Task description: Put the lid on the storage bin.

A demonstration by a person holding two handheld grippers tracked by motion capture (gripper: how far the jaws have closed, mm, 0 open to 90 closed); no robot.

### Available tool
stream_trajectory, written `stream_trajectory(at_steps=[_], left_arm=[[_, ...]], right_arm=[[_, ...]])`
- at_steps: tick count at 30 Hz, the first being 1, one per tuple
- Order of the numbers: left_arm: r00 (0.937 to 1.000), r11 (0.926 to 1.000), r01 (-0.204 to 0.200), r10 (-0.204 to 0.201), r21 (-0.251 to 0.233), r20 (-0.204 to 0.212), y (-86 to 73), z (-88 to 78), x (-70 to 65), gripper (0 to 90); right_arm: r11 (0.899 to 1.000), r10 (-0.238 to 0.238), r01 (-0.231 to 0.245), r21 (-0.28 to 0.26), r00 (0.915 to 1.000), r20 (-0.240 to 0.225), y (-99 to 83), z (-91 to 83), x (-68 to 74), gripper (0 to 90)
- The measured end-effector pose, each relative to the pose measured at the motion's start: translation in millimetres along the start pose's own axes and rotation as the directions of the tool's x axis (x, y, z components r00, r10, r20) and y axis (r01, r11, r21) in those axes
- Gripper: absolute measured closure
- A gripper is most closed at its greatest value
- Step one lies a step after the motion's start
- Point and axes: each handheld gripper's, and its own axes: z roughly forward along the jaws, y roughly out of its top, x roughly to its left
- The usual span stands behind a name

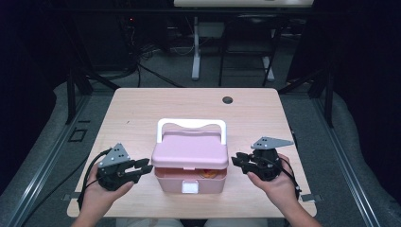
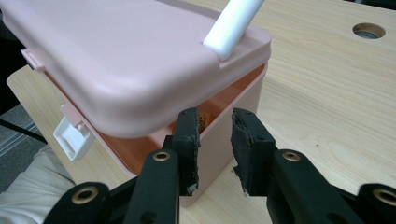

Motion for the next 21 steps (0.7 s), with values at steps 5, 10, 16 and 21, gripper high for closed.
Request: stream_trajectory(at_steps=[5, 10, 16, 21], left_arm=[[0.9999, 0.9994, 0.003, -0.003, 0.034, -0.010, -7.1, 1.3, 2.4, 71.1], [0.9993, 0.9993, 0.032, -0.032, 0.021, -0.021, -11.8, -0.4, 9.1, 71.8], [0.9989, 0.9989, 0.042, -0.042, 0.019, -0.023, -11.6, 1.4, 12.3, 71.2], [0.9981, 0.9986, 0.050, -0.050, 0.015, -0.036, -10.9, 4.0, 19.3, 67.0]], right_arm=[[1.000, -0.002, 0.002, 0.002, 1.0000, 0.000, 1.2, 1.1, 0.3, 71.7], [1.000, -0.001, 0.001, 0.000, 1.0000, -0.001, 3.2, 1.7, 0.9, 71.8], [1.000, -0.003, 0.003, -0.001, 1.0000, -0.001, 4.4, 3.4, 1.2, 71.7], [1.000, 0.004, -0.004, -0.002, 1.0000, 0.003, 4.1, 5.9, -1.7, 71.0]])
